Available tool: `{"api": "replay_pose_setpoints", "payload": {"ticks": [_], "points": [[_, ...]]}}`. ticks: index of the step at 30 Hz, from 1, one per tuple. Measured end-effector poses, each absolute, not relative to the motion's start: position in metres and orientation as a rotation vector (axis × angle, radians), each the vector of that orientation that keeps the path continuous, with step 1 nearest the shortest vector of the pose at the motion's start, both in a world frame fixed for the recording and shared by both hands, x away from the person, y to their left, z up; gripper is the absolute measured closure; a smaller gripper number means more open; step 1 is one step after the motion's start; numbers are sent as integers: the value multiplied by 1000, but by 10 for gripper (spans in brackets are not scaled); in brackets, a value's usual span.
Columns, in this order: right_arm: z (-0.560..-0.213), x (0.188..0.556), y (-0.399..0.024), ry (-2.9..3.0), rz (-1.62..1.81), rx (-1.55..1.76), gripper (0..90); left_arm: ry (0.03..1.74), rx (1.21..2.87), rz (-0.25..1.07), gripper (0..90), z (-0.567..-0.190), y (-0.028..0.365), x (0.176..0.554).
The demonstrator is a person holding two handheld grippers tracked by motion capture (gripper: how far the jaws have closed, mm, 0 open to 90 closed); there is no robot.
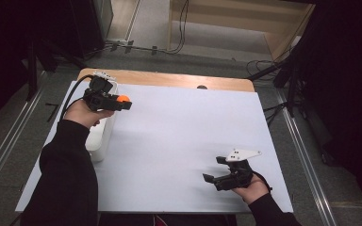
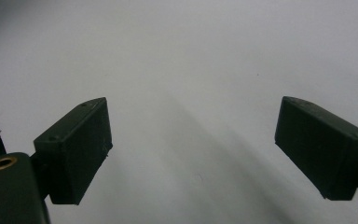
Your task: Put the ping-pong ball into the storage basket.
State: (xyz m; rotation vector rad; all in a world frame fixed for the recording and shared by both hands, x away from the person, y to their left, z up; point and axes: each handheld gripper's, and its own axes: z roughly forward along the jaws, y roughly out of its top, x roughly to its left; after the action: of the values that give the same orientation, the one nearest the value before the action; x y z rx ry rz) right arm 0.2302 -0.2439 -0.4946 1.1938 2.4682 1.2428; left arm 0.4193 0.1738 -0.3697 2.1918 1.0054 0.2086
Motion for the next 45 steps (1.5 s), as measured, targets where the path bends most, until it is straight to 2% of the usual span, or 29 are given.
{"api": "replay_pose_setpoints", "payload": {"ticks": [45], "points": [[-495,232,-242,2482,1234,1197,96,1165,2119,288,507,-366,215,419]]}}
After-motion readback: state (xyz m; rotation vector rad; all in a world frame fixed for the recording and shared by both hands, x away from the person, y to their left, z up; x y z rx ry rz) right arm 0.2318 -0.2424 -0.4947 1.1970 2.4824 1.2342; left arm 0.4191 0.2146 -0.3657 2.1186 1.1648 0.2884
